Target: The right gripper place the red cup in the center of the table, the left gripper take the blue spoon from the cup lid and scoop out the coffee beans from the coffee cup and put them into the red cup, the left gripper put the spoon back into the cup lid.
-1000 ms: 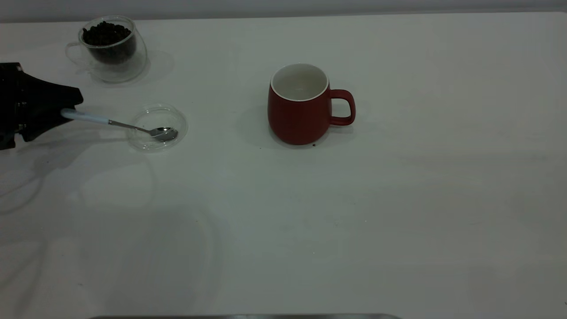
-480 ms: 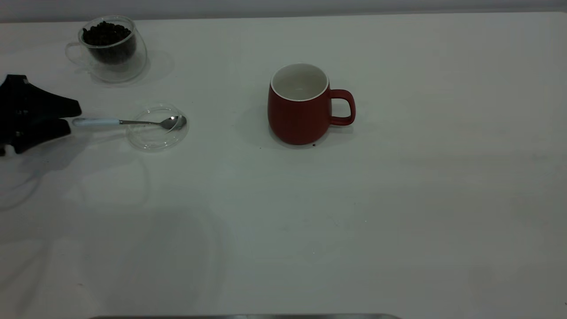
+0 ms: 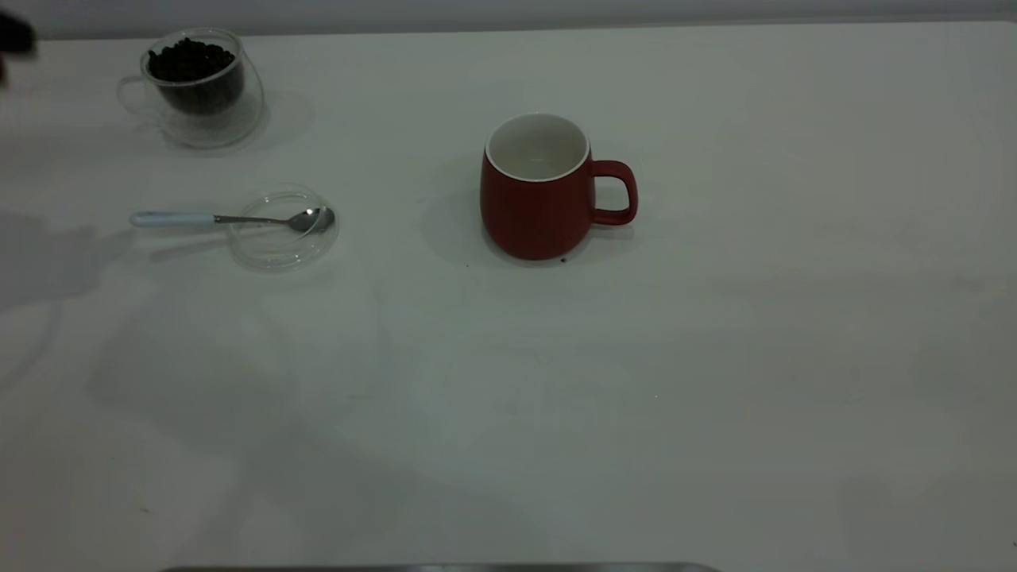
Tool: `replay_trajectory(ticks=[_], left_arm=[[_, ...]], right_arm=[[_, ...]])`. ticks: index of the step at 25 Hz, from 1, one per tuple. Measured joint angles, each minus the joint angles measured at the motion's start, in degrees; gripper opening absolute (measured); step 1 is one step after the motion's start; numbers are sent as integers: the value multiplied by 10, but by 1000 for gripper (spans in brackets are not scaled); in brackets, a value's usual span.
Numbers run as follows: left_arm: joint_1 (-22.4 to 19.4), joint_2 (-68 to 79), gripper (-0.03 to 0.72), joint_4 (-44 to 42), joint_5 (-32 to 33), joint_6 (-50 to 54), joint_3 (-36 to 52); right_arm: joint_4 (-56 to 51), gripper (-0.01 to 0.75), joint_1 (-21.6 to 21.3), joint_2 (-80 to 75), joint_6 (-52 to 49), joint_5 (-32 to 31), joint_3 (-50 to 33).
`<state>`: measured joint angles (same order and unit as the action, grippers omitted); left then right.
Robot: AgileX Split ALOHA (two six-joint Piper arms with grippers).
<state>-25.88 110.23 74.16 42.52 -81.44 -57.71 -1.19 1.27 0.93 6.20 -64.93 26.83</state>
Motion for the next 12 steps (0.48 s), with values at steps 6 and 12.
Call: replay_trajectory(ticks=[6,12], left_arm=[[36,-149,518,-210,63,225,-33],[84,-269,518,-460,129,457,-57]], right_arm=[[0,588,0,0,0,0,0],[0,588,0,0,0,0,0]])
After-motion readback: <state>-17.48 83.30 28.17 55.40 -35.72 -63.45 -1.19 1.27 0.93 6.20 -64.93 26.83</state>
